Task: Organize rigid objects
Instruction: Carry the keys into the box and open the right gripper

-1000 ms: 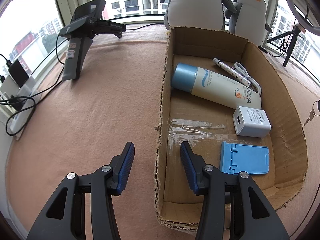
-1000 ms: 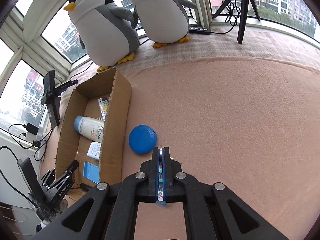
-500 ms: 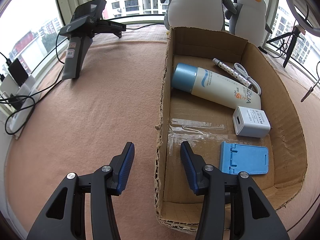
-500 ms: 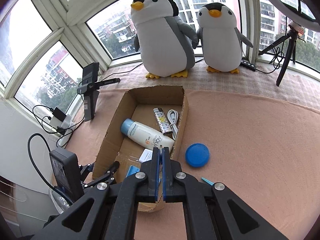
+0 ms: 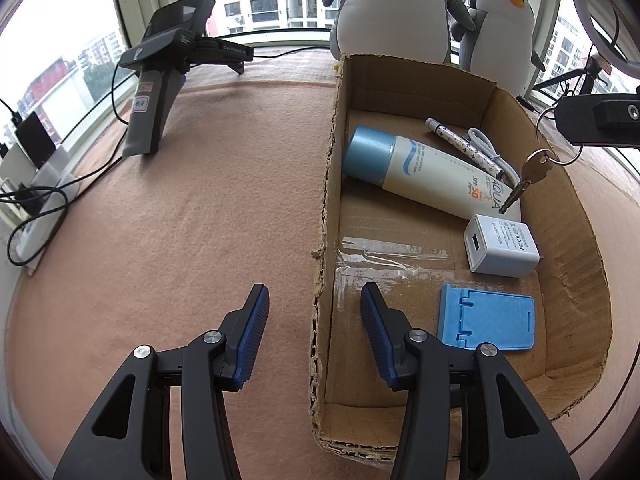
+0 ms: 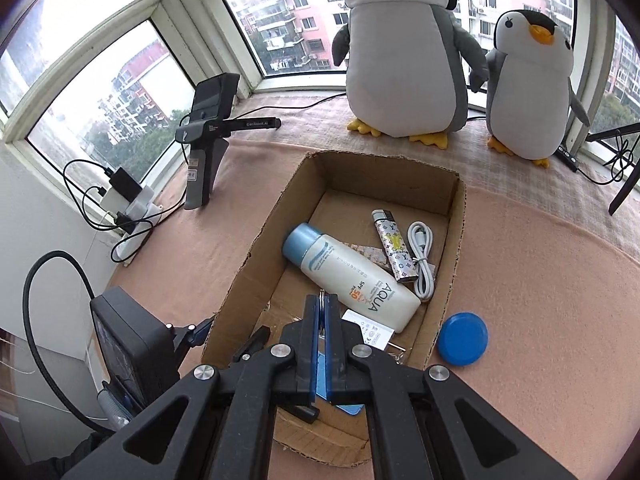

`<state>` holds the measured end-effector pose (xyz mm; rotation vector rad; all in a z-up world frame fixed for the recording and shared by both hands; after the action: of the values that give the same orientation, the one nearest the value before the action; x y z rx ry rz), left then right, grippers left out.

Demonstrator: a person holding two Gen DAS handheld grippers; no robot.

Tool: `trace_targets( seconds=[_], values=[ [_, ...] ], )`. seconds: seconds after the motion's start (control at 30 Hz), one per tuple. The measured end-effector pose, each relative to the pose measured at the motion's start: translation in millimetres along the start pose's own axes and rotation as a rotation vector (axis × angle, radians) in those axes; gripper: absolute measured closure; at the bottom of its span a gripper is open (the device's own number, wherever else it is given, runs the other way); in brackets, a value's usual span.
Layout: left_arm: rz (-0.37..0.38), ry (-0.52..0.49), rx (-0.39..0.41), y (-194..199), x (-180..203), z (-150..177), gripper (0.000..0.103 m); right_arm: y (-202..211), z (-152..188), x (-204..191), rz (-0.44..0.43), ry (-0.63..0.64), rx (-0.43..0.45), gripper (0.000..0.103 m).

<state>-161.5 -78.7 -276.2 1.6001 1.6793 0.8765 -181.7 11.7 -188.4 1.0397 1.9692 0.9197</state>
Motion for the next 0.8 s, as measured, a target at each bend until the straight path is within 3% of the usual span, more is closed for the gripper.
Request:
trace_targets(
  seconds=[0.33, 0.8],
  values=[
    [0.001, 0.000, 0.000, 0, 0, 0, 0.056, -28, -2, -14, -0.014, 0.011, -0.050, 0.101],
    [0.001, 0.000, 0.000, 0, -1, 0, 0.056, -37, -2, -16, -0.033, 0.004, -0.072, 0.100]
  ],
)
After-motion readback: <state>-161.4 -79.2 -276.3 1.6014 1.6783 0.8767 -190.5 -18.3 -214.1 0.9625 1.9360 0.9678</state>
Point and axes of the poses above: each gripper's, at about its wrist camera, not at the fingertips, and y roughly against the way its jaws point, x to its right, z to its underside, the point moved 10 cm from there along -y, roughly the way its jaws point, and after that the axes turned 3 degrees about x, right-handed, at the moved point
